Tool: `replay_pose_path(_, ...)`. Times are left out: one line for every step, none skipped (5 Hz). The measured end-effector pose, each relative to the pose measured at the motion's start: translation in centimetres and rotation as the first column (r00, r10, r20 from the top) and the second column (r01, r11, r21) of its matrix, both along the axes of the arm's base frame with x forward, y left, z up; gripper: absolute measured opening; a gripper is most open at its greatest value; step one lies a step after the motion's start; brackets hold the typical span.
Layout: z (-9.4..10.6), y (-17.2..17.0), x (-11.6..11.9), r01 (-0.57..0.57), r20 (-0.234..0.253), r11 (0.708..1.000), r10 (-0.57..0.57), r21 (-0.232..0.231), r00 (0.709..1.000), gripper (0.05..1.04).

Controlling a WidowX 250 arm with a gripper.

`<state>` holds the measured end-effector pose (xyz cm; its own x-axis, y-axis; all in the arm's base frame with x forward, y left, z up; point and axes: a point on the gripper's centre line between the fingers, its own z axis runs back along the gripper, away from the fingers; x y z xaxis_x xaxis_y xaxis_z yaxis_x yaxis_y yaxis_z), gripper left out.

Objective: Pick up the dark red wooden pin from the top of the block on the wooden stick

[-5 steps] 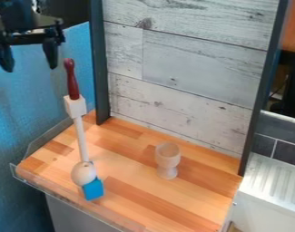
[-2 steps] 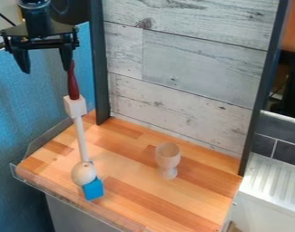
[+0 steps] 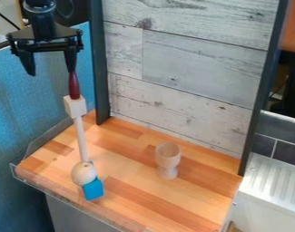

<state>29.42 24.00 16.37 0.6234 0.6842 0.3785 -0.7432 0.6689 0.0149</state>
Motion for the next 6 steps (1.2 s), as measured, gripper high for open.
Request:
replay_pose_path(0.04,-0.12,0.03,0.003,-0.001,1.000,-0.003,-0.001,1.000,0.998)
replay_pose_path(0.03,-0.40,0.23,0.013,-0.003,1.000,-0.013,-0.001,1.000,0.998)
replay_pose_path(-0.04,-0.51,0.27,0.020,-0.010,1.000,-0.020,0.000,1.000,0.998)
replay_pose_path(-0.06,-0.55,0.21,0.026,-0.016,1.000,-0.026,-0.001,1.000,0.998)
replay_pose_path(-0.09,-0.59,0.16,0.022,-0.018,1.000,-0.022,-0.005,1.000,0.998)
replay_pose_path(-0.67,-0.39,0.31,0.013,-0.032,1.000,-0.013,-0.010,0.999,0.998)
